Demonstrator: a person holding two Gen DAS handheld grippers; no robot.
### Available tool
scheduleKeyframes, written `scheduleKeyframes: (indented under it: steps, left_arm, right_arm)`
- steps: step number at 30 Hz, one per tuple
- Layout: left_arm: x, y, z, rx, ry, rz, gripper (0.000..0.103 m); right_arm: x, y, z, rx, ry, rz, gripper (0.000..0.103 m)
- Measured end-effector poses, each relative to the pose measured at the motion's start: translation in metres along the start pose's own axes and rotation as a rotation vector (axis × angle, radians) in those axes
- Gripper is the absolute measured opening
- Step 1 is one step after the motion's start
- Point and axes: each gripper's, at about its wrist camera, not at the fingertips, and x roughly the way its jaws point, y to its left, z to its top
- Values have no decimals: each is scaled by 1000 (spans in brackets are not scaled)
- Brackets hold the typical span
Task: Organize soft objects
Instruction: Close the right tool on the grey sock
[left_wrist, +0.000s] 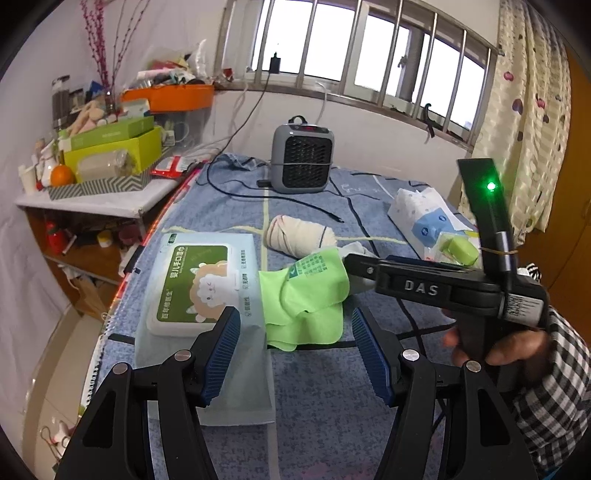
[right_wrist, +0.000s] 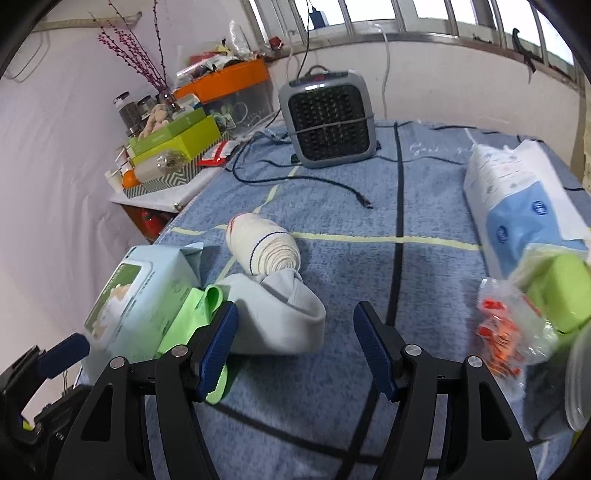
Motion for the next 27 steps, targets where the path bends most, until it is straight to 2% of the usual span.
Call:
scheduleKeyframes:
  steps: [4,11,13,14,18,22,27]
  left_arm:
    - [3,2,2,-1,5,-1,62]
    - [8,3,6,2,9,-3,62]
    - [9,2,8,4,9,-3,62]
    - [10,1,8,5,10,-4,62]
    - [14,-1,11,11,17,-9,62]
    - [17,-4,14,17,22,-15,63]
    - [22,-8,24,33,26,-22,63]
  right_arm:
    - [11,2,2,3,17,32,75]
    - [23,-2,3,38,44,34,74]
    - [22,-2,2,37,43,47,63]
    - [23,0,3,34,44,60,52]
    - [18,3,1,7,32,65,41]
    - [9,0,0,13,12,58,35]
    - [-8,-8,-3,17,-29,-14,32]
